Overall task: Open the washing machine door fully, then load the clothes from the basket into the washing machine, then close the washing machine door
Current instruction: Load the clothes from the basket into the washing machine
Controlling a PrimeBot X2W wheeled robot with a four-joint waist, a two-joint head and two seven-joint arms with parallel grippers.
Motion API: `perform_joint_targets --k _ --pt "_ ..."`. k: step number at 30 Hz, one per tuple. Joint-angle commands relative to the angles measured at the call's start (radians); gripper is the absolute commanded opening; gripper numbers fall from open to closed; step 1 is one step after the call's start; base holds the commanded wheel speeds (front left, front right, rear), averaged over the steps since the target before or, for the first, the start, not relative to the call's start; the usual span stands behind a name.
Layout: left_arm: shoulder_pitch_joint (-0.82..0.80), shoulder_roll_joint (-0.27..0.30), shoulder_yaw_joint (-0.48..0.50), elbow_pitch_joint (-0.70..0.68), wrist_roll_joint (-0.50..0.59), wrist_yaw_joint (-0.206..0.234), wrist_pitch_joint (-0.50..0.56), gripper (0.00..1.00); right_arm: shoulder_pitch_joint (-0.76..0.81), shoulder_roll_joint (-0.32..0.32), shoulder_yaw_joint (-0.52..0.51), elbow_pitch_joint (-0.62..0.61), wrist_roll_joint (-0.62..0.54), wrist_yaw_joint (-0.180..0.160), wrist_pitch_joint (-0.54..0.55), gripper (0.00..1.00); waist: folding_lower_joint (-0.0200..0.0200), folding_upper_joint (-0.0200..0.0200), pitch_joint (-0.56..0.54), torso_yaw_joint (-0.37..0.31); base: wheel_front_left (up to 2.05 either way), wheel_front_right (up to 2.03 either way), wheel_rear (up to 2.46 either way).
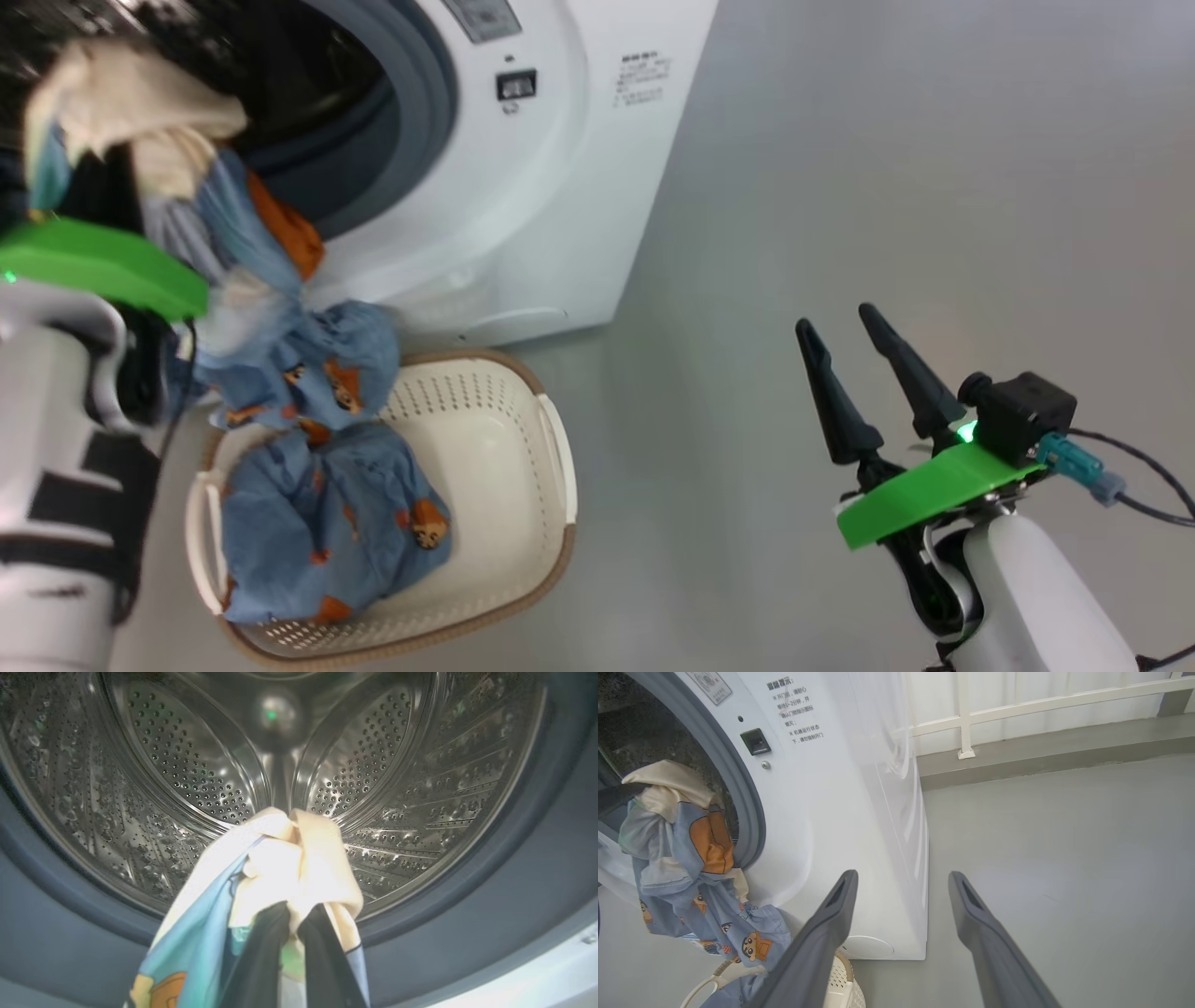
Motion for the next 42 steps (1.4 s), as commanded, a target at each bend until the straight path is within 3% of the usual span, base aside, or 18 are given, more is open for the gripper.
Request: perform_joint_targets --k 1,17,22,26,28,29,30,42 --pt "-0.049 0.048 0.033 -0.004 0.013 -0.008 -0.009 0.0 -0.014 0.007 0.011 -0.03 -0.015 0.001 -0.008 1.0 0.0 0.0 0.091 -0.057 0.0 0.0 0.0" --pt "-0.45 0.124 0.008 0.207 0.133 -0.028 -0.014 0.0 -0.039 0.062 0.005 -0.115 -0.043 0.001 -0.008 1.0 0.0 0.0 0.317 -0.161 0.0 0.0 0.0" --pt "-0.512 0.149 0.073 0.073 0.195 0.007 -0.014 0.0 -0.045 0.069 0.005 -0.127 -0.04 0.001 -0.008 1.0 0.0 0.0 0.348 -0.186 0.0 0.0 0.0" --pt "-0.477 0.144 0.155 -0.056 0.253 0.023 -0.014 0.0 -0.044 0.072 0.004 -0.129 -0.038 0.001 -0.008 1.0 0.0 0.0 0.352 -0.191 0.0 0.0 0.0" --pt "-0.45 0.131 0.181 -0.057 0.273 0.026 -0.014 0.0 -0.045 0.073 0.002 -0.125 -0.038 0.001 -0.008 1.0 0.0 0.0 0.346 -0.187 0.0 0.0 0.0" --pt "-0.441 0.123 0.187 -0.047 0.282 0.026 -0.014 0.73 -0.047 0.073 0.001 -0.124 -0.038 0.001 -0.008 1.0 0.0 0.0 0.342 -0.182 0.0 0.0 0.0" --pt "-0.433 0.115 0.189 -0.024 0.289 0.026 -0.014 1.0 -0.048 0.073 0.001 -0.122 -0.037 0.001 -0.008 1.0 0.0 0.0 0.337 -0.177 0.0 0.0 0.0" --pt "-0.417 0.066 0.198 0.192 0.306 0.0 -0.014 1.0 -0.058 0.074 0.015 -0.089 -0.037 0.001 -0.008 1.0 0.0 0.0 0.252 -0.132 0.0 0.0 0.0"
